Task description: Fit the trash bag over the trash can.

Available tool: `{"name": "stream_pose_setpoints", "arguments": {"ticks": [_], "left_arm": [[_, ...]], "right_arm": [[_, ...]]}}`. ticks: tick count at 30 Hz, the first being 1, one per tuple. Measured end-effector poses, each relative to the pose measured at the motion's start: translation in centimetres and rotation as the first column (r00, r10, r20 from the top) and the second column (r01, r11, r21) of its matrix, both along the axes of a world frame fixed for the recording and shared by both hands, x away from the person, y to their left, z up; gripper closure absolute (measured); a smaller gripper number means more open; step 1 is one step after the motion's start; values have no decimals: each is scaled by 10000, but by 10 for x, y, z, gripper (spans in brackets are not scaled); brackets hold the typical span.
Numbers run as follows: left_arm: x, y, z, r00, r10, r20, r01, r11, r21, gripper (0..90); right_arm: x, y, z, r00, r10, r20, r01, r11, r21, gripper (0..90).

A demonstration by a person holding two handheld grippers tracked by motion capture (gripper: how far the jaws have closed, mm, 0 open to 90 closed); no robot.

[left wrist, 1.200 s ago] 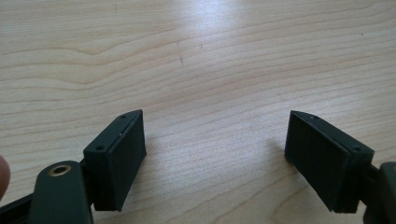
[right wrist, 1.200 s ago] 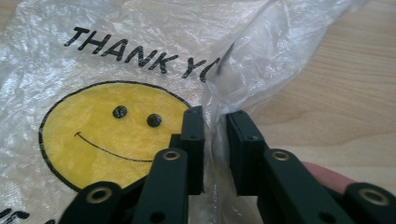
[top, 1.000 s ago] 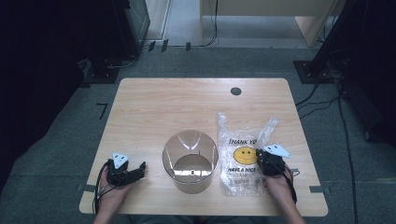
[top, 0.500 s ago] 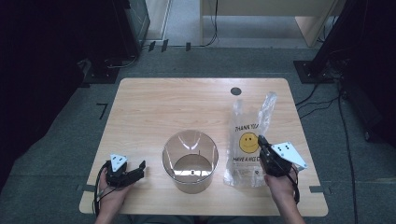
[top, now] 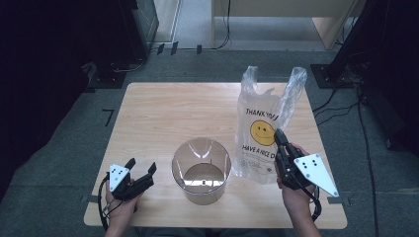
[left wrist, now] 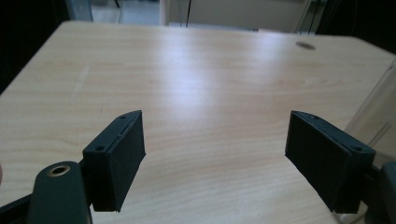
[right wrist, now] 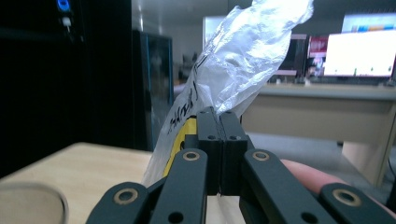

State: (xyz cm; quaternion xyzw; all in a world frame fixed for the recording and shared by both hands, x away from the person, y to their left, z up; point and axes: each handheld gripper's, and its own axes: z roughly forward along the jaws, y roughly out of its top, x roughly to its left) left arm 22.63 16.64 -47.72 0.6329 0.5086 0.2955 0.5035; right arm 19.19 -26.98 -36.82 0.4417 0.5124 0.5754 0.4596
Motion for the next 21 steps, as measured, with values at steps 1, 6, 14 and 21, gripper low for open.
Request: {"name": "stream_pose_setpoints", "arguments": {"ticks": [1, 6, 14, 21], "left_arm": [[-1, -1, 3, 9999, 25, 122, -23, 10000, -95, 193], [-4, -1, 18, 9962, 93, 868, -31, 9975, -712, 196], [-11, -10, 47, 9849, -66, 1732, 314, 9895, -1409, 240], [-15, -29, 72, 9758, -620, 2098, 981, 9812, -1664, 252]], "right_arm": [[-3, 1, 11, 9992, -57, 398, 56, 10000, 21, 900], [-6, 4, 29, 9958, -79, 910, 76, 10000, 37, 900], [-11, 9, 62, 9856, 186, 1680, -198, 9998, 56, 900], [-17, 20, 83, 9751, 624, 2128, -675, 9976, 165, 900]]}}
